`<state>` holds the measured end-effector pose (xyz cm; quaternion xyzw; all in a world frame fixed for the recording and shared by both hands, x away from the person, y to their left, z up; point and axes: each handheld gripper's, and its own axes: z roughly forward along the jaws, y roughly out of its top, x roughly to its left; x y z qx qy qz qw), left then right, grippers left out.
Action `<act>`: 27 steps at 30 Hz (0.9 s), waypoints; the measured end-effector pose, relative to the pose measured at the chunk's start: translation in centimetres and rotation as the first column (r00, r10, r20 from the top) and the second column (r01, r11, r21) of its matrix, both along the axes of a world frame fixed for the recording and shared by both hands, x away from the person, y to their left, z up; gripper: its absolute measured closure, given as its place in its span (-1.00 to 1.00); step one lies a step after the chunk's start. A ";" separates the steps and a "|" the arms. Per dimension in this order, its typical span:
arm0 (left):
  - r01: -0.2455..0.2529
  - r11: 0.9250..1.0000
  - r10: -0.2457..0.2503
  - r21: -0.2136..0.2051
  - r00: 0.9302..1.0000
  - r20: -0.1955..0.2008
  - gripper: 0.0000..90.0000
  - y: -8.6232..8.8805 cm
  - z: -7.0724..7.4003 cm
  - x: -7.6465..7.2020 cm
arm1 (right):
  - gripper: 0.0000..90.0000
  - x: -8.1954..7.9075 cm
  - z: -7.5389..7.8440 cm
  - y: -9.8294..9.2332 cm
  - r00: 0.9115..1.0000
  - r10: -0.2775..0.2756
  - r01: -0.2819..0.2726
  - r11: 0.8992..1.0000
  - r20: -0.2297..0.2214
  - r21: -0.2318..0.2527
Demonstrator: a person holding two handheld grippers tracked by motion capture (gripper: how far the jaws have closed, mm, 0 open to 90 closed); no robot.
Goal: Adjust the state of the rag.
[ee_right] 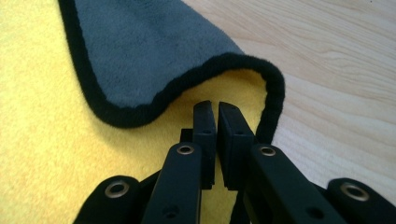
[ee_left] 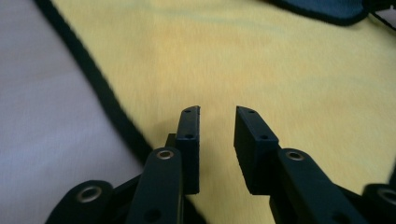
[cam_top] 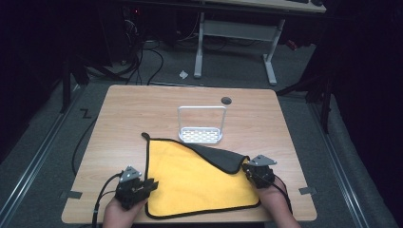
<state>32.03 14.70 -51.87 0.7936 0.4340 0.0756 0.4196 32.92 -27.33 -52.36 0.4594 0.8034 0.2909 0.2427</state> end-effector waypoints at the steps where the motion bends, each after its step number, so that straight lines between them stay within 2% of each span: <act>1: 0.010 1.000 -0.010 0.010 1.000 -0.004 0.56 -0.5 -0.1 0.8 | 0.93 -0.3 0.0 -0.1 1.000 0.001 -0.001 1.000 -0.001 0.004; 3: 0.034 0.998 -0.033 0.059 0.999 -0.011 0.54 -1.4 -0.7 1.9 | 0.93 -1.0 -0.1 -0.3 1.000 -0.003 0.003 1.000 0.002 0.014; 6: 0.060 0.994 -0.062 0.095 0.998 0.018 0.58 -1.7 -0.9 1.7 | 0.93 -2.2 -0.1 -0.5 1.000 -0.009 0.009 1.000 0.001 0.021; 10: 0.076 0.993 -0.078 0.085 0.997 0.019 0.64 -1.0 -1.0 0.1 | 0.93 -3.8 0.0 -0.7 1.000 -0.007 0.007 0.999 -0.007 0.031; 14: 0.079 0.995 -0.079 0.057 0.997 -0.010 0.65 -0.4 -0.9 -0.9 | 0.93 -5.1 0.0 -0.6 1.000 0.005 -0.005 1.000 -0.010 0.026; 16: 0.079 0.994 -0.079 0.071 0.997 -0.004 0.68 -0.5 -0.8 -1.0 | 0.93 -5.5 0.1 -0.4 1.000 0.006 -0.006 1.000 -0.011 0.018; 18: 0.071 0.996 -0.073 0.059 0.997 0.032 0.67 -0.5 -0.7 -0.7 | 0.93 -5.9 0.6 -0.2 1.000 0.014 -0.014 1.000 0.020 0.027; 19: 0.061 0.997 -0.064 0.053 0.997 0.046 0.64 -0.5 -0.6 -0.4 | 0.93 -6.3 1.2 -0.1 0.999 0.019 -0.022 0.998 0.045 0.054; 21: 0.045 0.998 -0.047 0.048 0.998 0.045 0.58 -0.4 -0.7 0.0 | 0.93 -6.7 2.0 0.5 0.996 0.048 -0.055 0.994 0.077 0.098; 23: 0.040 0.998 -0.043 0.055 0.998 0.051 0.56 -0.5 -0.8 0.1 | 0.91 -6.7 2.2 1.5 0.993 0.087 -0.095 0.991 0.083 0.097; 25: 0.047 0.995 -0.051 0.087 0.997 0.050 0.53 -0.7 -1.1 0.1 | 0.73 -6.4 1.9 2.7 0.990 0.121 -0.128 0.987 0.070 0.099; 26: 0.047 0.995 -0.053 0.087 0.997 0.064 0.52 -0.7 -1.2 -0.1 | 0.57 -6.1 1.6 3.4 0.989 0.136 -0.141 0.986 0.061 0.089; 27: 0.044 0.995 -0.050 0.085 0.996 0.068 0.51 -0.7 -1.3 -0.2 | 0.52 -5.7 1.4 3.7 0.988 0.148 -0.152 0.984 0.048 0.090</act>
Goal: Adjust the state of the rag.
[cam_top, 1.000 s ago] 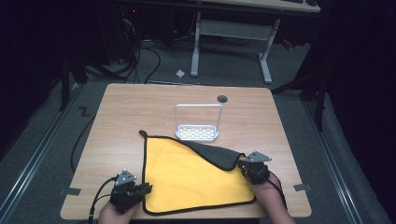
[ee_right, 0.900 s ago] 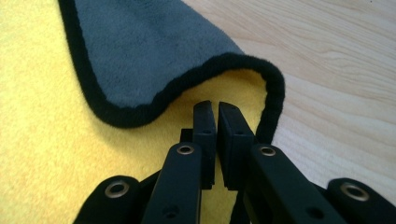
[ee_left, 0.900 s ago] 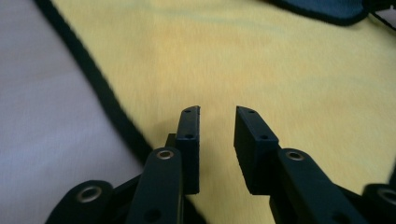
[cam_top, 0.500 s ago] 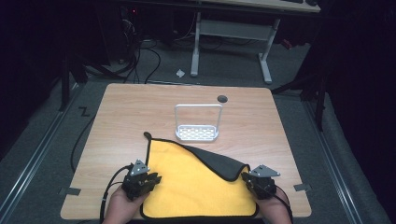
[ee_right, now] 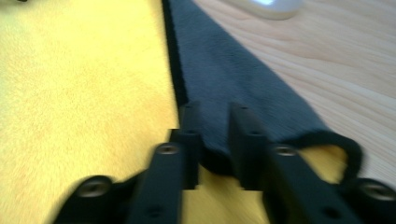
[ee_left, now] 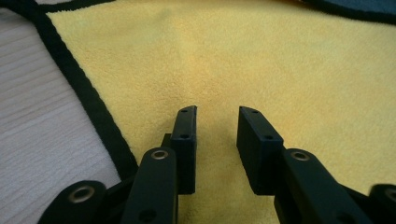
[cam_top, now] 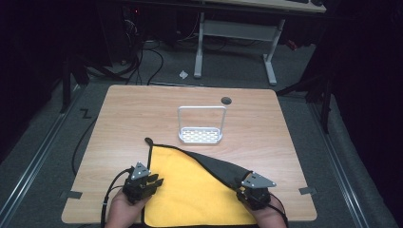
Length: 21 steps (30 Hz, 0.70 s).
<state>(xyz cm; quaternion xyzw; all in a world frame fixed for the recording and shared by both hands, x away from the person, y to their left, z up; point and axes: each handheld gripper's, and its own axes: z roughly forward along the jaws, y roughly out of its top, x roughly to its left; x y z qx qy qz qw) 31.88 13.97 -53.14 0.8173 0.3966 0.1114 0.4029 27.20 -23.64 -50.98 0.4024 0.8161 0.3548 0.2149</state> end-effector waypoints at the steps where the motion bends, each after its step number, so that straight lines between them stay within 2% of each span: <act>1: -0.001 1.000 0.001 0.002 1.000 0.001 0.50 0.0 0.0 -0.1 | 0.46 0.3 -0.2 0.2 1.000 0.009 -0.009 1.000 -0.010 0.000; 4: -0.004 1.000 0.004 0.009 1.000 0.011 0.49 0.0 0.0 -0.1 | 0.44 1.0 -1.0 0.8 0.999 0.014 -0.016 0.998 -0.039 -0.055; 5: -0.001 1.000 0.001 0.004 1.000 0.010 0.50 0.0 -0.1 -0.2 | 0.49 1.1 -1.2 0.9 0.999 0.011 -0.014 0.997 -0.046 -0.073; 7: -0.001 1.000 0.001 0.002 1.000 0.013 0.50 0.0 -0.1 -0.2 | 0.78 1.1 -1.3 1.0 0.999 0.013 -0.016 0.995 -0.030 -0.094; 9: -0.002 1.000 0.003 -0.007 1.000 0.010 0.51 0.1 -0.2 -0.2 | 0.86 1.2 -1.2 1.0 1.000 0.003 -0.005 0.994 -0.020 -0.105; 12: -0.007 0.999 0.007 -0.034 1.000 -0.003 0.51 0.4 -0.2 -0.2 | 0.87 1.3 -0.6 0.7 1.000 -0.009 0.011 0.996 0.019 -0.094; 15: -0.012 0.999 0.012 -0.053 1.000 -0.015 0.51 0.6 -0.3 -0.1 | 0.87 2.1 0.3 -0.1 0.997 -0.049 0.054 0.995 0.061 -0.079; 18: -0.009 0.999 0.008 -0.050 1.000 -0.011 0.51 0.5 -0.3 -0.1 | 0.86 4.1 0.5 -1.4 0.992 -0.106 0.111 0.992 0.069 -0.062; 21: -0.008 0.998 0.008 -0.055 1.000 -0.015 0.51 0.6 -0.3 -0.1 | 0.83 6.3 0.4 -2.6 0.983 -0.170 0.173 0.984 0.070 -0.049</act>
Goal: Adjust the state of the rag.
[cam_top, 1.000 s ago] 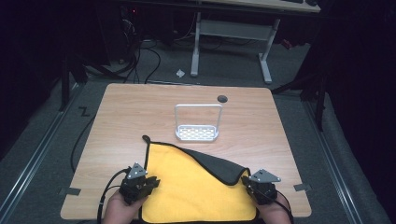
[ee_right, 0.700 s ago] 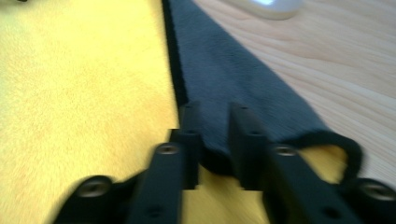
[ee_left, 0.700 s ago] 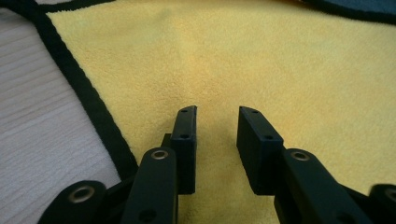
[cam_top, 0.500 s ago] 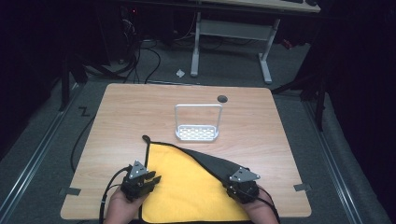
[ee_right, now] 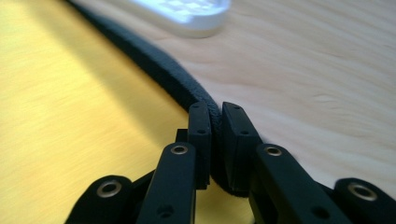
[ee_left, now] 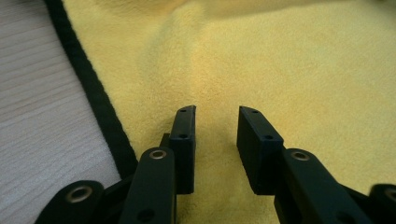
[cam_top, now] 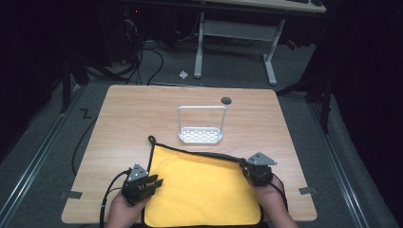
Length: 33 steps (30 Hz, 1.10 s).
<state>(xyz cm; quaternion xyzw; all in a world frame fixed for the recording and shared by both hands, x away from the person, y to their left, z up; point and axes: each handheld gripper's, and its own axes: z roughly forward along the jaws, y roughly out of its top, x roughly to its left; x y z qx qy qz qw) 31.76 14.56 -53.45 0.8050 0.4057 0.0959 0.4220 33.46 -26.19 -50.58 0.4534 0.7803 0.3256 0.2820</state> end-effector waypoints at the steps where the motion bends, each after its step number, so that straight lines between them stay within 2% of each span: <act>1: 0.001 1.000 -0.001 0.001 1.000 0.000 0.51 0.0 0.0 0.0 | 0.79 0.8 0.0 -0.3 1.000 -0.018 0.018 1.000 -0.002 0.006; 6: 0.003 1.000 -0.003 -0.006 1.000 -0.003 0.51 0.1 0.0 0.0 | 0.41 4.2 0.2 -1.5 0.994 -0.106 0.106 0.994 -0.009 0.021; 8: 0.008 1.000 -0.008 -0.006 1.000 -0.004 0.49 0.1 0.0 0.0 | 0.37 4.2 1.0 -1.8 0.993 -0.121 0.120 0.992 0.016 0.023; 10: 0.013 1.000 -0.013 -0.009 1.000 -0.012 0.48 0.1 0.0 0.0 | 0.34 3.4 2.2 -2.4 0.991 -0.125 0.123 0.991 0.044 0.043; 12: 0.018 1.000 -0.018 -0.011 1.000 -0.024 0.44 0.1 0.2 0.2 | 0.36 2.2 2.7 -2.7 0.994 -0.101 0.099 0.994 0.037 0.045; 13: 0.017 1.000 -0.018 -0.008 1.000 -0.017 0.43 0.1 0.4 0.5 | 0.38 1.6 2.6 -2.7 0.996 -0.086 0.085 0.995 0.022 0.050; 14: 0.008 1.000 -0.009 -0.012 1.000 -0.008 0.43 0.2 0.5 0.8 | 0.41 0.9 2.2 -2.6 0.998 -0.055 0.055 0.997 -0.013 0.053; 17: -0.031 0.999 0.031 -0.028 1.000 0.000 0.43 0.5 0.8 2.2 | 0.49 -0.5 0.5 -2.0 0.996 -0.009 0.013 0.999 -0.093 0.045; 19: -0.061 0.998 0.061 -0.035 0.998 -0.007 0.47 0.7 0.8 3.2 | 0.54 -0.7 -0.4 -1.7 0.993 0.000 0.004 1.000 -0.114 0.031; 21: -0.076 0.997 0.075 -0.011 0.997 -0.020 0.56 0.5 0.7 4.2 | 0.57 -0.3 -1.2 -1.6 0.990 -0.022 0.025 0.999 -0.141 0.019; 22: -0.077 0.997 0.077 -0.001 0.997 -0.023 0.57 0.4 0.7 4.4 | 0.59 0.0 -1.6 -1.8 0.989 -0.025 0.027 0.999 -0.149 0.016; 23: -0.078 0.997 0.079 0.015 0.996 -0.034 0.58 0.1 0.6 4.7 | 0.59 0.2 -1.7 -2.0 0.988 -0.024 0.029 0.999 -0.150 0.034; 24: -0.077 0.997 0.077 0.014 0.996 -0.046 0.59 -0.4 0.4 4.9 | 0.59 0.5 -1.6 -2.4 0.987 -0.033 0.040 0.998 -0.155 0.040; 25: -0.069 0.997 0.070 0.016 0.996 -0.047 0.59 -0.9 0.5 5.0 | 0.59 0.8 -1.6 -2.8 0.988 -0.051 0.055 0.998 -0.146 0.020; 27: -0.047 0.998 0.048 0.029 0.998 -0.033 0.59 -2.0 0.5 5.0 | 0.59 1.3 -1.6 -3.6 0.987 -0.081 0.083 0.996 -0.142 0.014; 29: -0.031 0.999 0.031 0.021 0.999 -0.028 0.59 -2.8 0.4 4.9 | 0.59 1.8 -1.6 -4.5 0.985 -0.107 0.110 0.994 -0.136 0.013; 33: -0.010 1.000 0.011 0.011 1.000 -0.012 0.57 -3.1 0.3 4.4 | 0.51 2.0 -1.4 -5.2 0.982 -0.130 0.132 0.991 -0.140 0.003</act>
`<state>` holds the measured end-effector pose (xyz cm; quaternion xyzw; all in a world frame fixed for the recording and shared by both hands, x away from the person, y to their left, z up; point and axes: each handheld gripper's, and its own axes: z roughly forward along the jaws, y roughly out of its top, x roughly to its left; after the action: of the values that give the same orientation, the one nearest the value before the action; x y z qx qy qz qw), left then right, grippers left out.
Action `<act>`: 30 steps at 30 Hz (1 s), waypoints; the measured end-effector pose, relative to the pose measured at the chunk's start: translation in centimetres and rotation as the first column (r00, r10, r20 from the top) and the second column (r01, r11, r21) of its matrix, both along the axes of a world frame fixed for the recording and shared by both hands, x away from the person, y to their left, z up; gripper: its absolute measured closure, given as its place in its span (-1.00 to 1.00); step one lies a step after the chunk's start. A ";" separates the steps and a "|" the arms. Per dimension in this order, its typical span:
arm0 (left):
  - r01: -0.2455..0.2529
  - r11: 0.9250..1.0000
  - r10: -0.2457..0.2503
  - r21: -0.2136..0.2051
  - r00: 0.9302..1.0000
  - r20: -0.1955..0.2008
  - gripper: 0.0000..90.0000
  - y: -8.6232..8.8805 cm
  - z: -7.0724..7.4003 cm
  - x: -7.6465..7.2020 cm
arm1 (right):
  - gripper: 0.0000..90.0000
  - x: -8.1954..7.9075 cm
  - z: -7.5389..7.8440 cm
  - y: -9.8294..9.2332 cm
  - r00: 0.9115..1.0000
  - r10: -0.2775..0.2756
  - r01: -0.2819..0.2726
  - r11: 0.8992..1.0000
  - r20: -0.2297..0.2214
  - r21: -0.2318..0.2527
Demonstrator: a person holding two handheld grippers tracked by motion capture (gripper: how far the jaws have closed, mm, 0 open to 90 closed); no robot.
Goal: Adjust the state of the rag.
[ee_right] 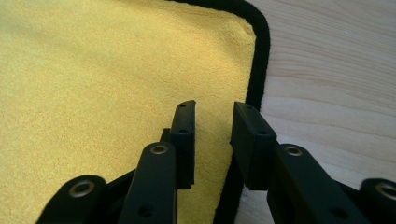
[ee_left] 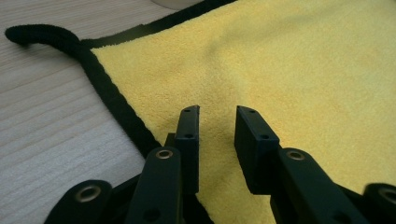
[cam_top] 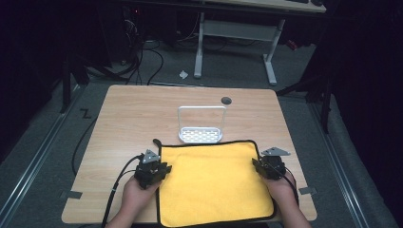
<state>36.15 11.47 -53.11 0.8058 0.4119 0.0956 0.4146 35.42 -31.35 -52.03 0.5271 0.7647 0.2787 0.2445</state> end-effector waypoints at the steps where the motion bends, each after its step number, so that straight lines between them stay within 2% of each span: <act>1: -0.001 1.000 0.001 -0.007 1.000 0.007 0.55 0.2 0.0 -0.1 | 0.47 -0.4 0.3 0.1 1.000 0.001 -0.001 1.000 0.009 -0.004; 5: -0.038 0.999 0.038 -0.018 0.999 0.029 0.41 1.2 0.2 0.4 | 0.36 -2.2 1.7 1.0 0.997 0.034 -0.035 0.999 0.070 0.014; 6: -0.050 0.998 0.052 -0.030 0.998 0.037 0.36 1.5 0.3 0.7 | 0.35 -2.5 1.9 1.3 0.996 0.038 -0.039 0.999 0.080 0.019; 10: -0.093 0.996 0.094 -0.015 0.994 0.062 0.21 2.1 0.6 2.5 | 0.36 -4.6 2.8 3.1 0.988 0.089 -0.093 0.995 0.128 0.027; 13: -0.132 0.991 0.133 -0.031 0.990 0.037 0.14 2.1 0.5 4.1 | 0.32 -5.7 3.2 4.7 0.980 0.141 -0.147 0.989 0.144 0.030; 17: -0.167 0.986 0.167 -0.014 0.986 0.009 0.09 1.3 -0.2 5.9 | 0.23 -6.4 3.3 6.7 0.966 0.212 -0.220 0.975 0.146 0.040; 19: -0.166 0.986 0.166 0.010 0.986 0.022 0.06 0.7 -0.3 6.2 | 0.19 -6.5 3.2 7.5 0.960 0.241 -0.249 0.968 0.141 0.039; 21: -0.176 0.984 0.175 0.032 0.984 0.036 0.10 0.1 -0.3 6.1 | 0.17 -6.5 3.0 8.4 0.954 0.266 -0.273 0.961 0.134 0.038; 24: -0.172 0.979 0.162 0.107 0.982 0.094 0.25 -0.7 -0.3 5.6 | 0.13 -6.6 3.0 9.9 0.945 0.301 -0.308 0.951 0.127 0.032; 30: -0.113 0.988 0.103 0.102 0.989 0.103 0.76 -1.0 -0.4 5.1 | 0.07 -6.6 2.8 13.6 0.918 0.379 -0.383 0.924 0.118 0.011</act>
<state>41.28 10.43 -53.49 0.7979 0.4286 0.1790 0.3843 28.81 -17.76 -49.21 0.3554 0.8327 0.3634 0.2196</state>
